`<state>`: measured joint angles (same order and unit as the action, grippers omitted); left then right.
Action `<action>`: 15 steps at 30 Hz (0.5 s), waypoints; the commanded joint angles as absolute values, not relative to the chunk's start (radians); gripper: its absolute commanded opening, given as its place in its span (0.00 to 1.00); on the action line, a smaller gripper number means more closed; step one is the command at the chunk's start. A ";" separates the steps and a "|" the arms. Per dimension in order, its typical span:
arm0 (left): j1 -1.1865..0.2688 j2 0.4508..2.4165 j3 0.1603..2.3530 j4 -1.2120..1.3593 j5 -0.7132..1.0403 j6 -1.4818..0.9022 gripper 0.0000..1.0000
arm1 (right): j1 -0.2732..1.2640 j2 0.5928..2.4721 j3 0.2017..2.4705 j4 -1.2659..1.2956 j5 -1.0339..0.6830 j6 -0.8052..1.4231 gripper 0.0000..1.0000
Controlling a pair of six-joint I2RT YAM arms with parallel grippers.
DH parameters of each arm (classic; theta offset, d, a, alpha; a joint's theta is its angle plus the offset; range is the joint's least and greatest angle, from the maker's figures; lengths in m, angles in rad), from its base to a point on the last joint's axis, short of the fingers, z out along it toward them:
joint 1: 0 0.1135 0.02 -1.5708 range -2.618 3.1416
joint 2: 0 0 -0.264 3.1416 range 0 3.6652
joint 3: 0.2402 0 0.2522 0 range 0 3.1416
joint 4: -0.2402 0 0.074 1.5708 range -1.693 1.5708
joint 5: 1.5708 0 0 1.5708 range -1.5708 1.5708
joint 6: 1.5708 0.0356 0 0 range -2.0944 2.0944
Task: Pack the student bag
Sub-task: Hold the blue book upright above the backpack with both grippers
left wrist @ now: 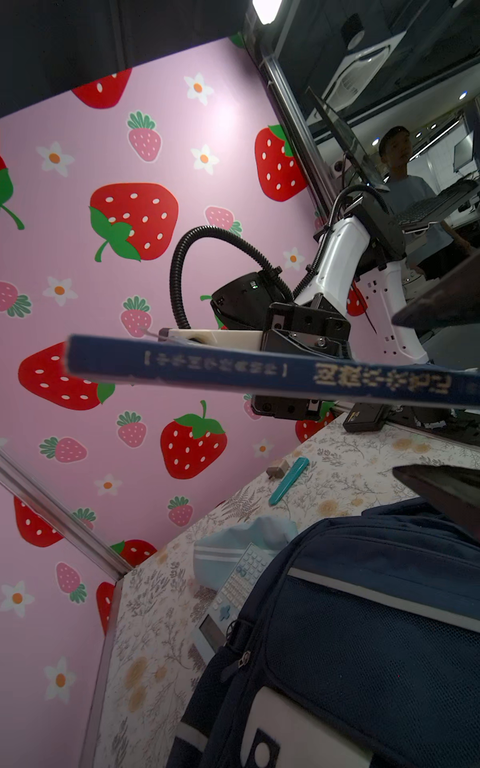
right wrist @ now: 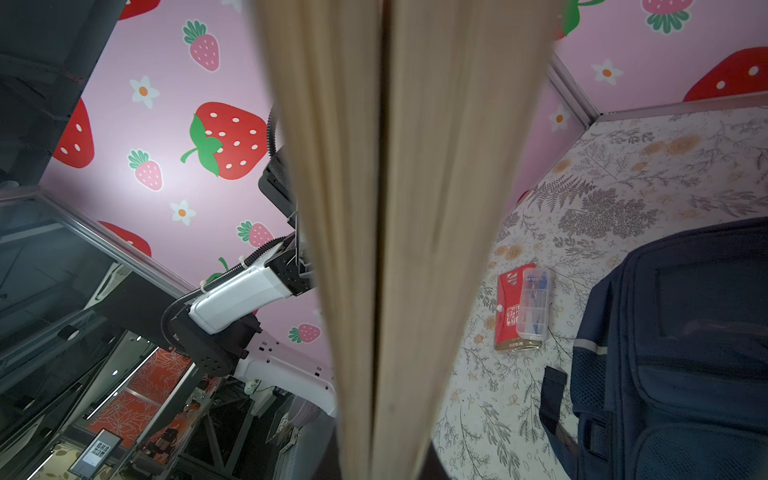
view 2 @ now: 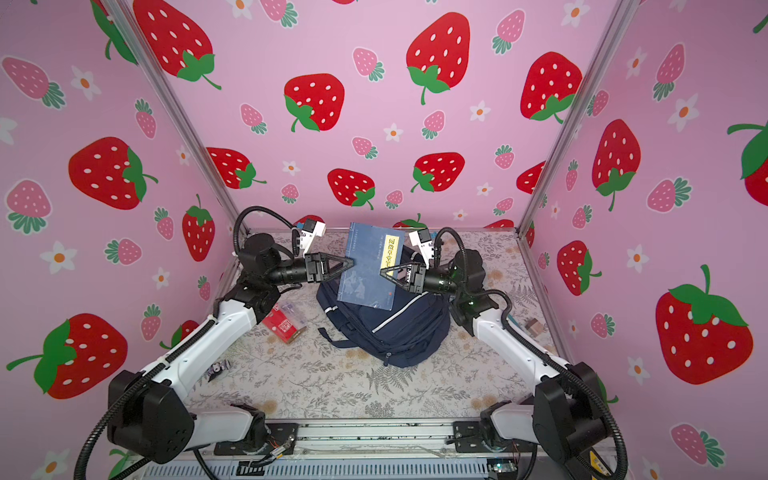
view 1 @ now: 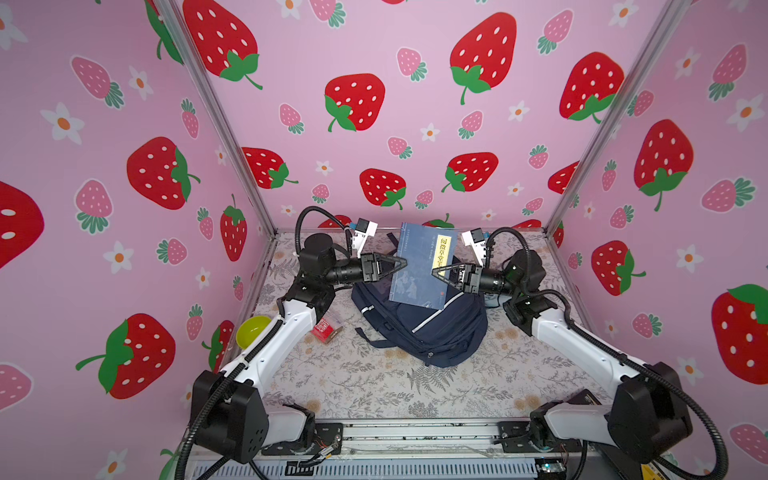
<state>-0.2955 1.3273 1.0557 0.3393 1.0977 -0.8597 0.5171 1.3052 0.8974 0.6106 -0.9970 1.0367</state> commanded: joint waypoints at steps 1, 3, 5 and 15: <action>-0.320 1.319 1.068 0.375 1.143 -0.849 0.34 | 0.520 1.277 0.878 0.610 -1.012 1.013 0.04; -0.330 1.321 1.056 0.397 1.136 -0.862 0.28 | 0.520 1.274 0.871 0.630 -1.010 1.028 0.04; -0.341 1.323 1.040 0.443 1.135 -0.892 0.26 | 0.520 1.273 0.868 0.638 -1.005 1.034 0.04; -0.375 1.341 1.024 0.508 1.162 -0.926 0.19 | 0.520 1.265 0.853 0.669 -0.993 1.060 0.04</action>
<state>-0.3538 1.3392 1.0195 0.4301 1.1015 -0.9096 0.5179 1.2888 0.8608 0.6132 -1.0069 1.0458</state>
